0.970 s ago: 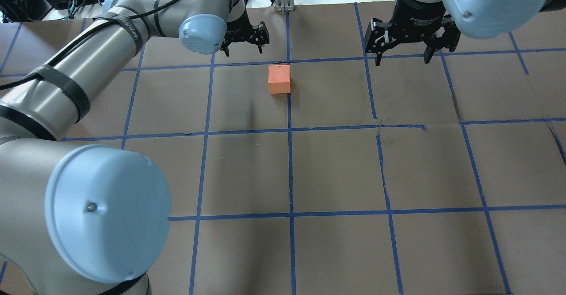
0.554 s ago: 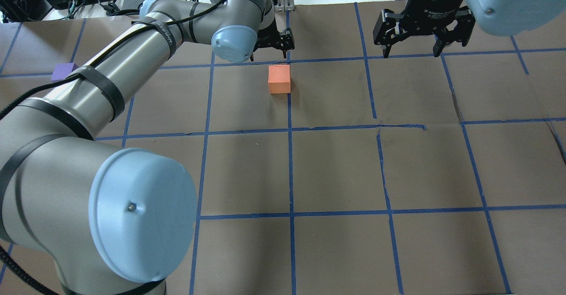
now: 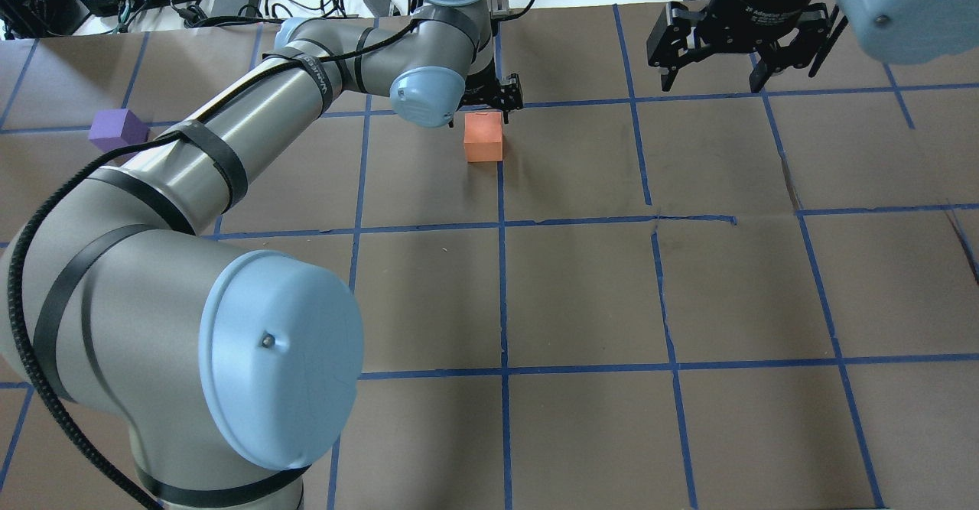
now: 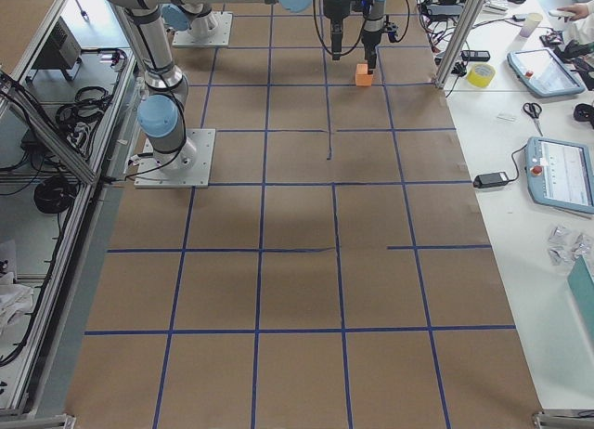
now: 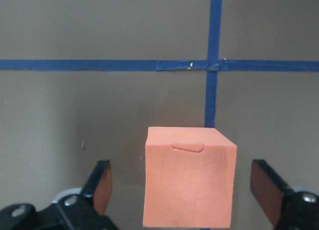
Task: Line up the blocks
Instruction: 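Lower the left gripper onto the orange cube and close it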
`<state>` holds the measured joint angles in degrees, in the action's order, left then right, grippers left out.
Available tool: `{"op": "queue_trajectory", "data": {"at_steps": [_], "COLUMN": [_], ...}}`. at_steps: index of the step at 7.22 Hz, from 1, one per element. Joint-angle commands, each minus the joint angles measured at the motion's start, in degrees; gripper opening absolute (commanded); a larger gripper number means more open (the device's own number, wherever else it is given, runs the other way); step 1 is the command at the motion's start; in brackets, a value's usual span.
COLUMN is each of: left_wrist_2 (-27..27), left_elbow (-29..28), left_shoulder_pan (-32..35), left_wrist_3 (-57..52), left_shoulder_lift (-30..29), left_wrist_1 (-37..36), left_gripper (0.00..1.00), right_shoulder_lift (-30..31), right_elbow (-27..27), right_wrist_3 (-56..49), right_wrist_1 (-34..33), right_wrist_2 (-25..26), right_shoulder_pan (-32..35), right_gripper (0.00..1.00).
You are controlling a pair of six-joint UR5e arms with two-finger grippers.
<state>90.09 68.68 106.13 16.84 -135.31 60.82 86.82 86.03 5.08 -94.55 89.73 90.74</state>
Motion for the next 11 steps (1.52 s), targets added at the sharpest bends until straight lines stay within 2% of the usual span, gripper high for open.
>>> {"op": "queue_trajectory", "data": {"at_steps": [1,2,3,4,5,6,8,9,11], "left_wrist_2": [0.0,0.0,0.0,0.0,0.0,0.0,0.35,2.18,4.65], "left_elbow": [0.4,0.4,0.4,0.4,0.4,0.4,0.84,1.53,7.31], "left_shoulder_pan": [0.04,0.04,0.04,0.12,0.21,0.21,-0.4,-2.84,-9.95], "left_wrist_3": [-0.05,0.04,0.65,0.74,0.91,0.92,0.13,-0.48,-4.76], "left_shoulder_lift": [-1.8,-1.89,-1.89,-1.63,-1.28,-1.01,1.26,3.54,8.63], "left_wrist_1": [0.0,0.0,0.0,0.0,0.0,0.0,0.0,0.09,0.27], "left_gripper": [1.0,1.0,0.84,0.55,0.09,0.0,0.0,0.0,0.0], "right_shoulder_lift": [2.03,2.48,2.57,2.66,3.44,3.62,3.62,3.71,4.24], "right_elbow": [0.89,1.07,1.16,1.94,3.34,3.88,3.88,3.97,3.97], "right_wrist_3": [-0.07,-0.24,-0.33,-2.16,-2.79,-2.79,-2.79,-3.67,-5.08], "right_wrist_1": [3.74,5.42,5.52,5.52,5.52,5.43,5.43,5.43,5.43], "right_wrist_2": [0.01,0.09,0.18,0.18,0.36,0.36,0.27,0.27,0.27], "right_shoulder_pan": [-0.03,0.05,0.05,0.14,-0.12,-0.03,0.05,0.05,0.05], "right_gripper": [1.0,1.0,1.0,1.0,1.0,1.0,1.0,1.0,1.0]}}
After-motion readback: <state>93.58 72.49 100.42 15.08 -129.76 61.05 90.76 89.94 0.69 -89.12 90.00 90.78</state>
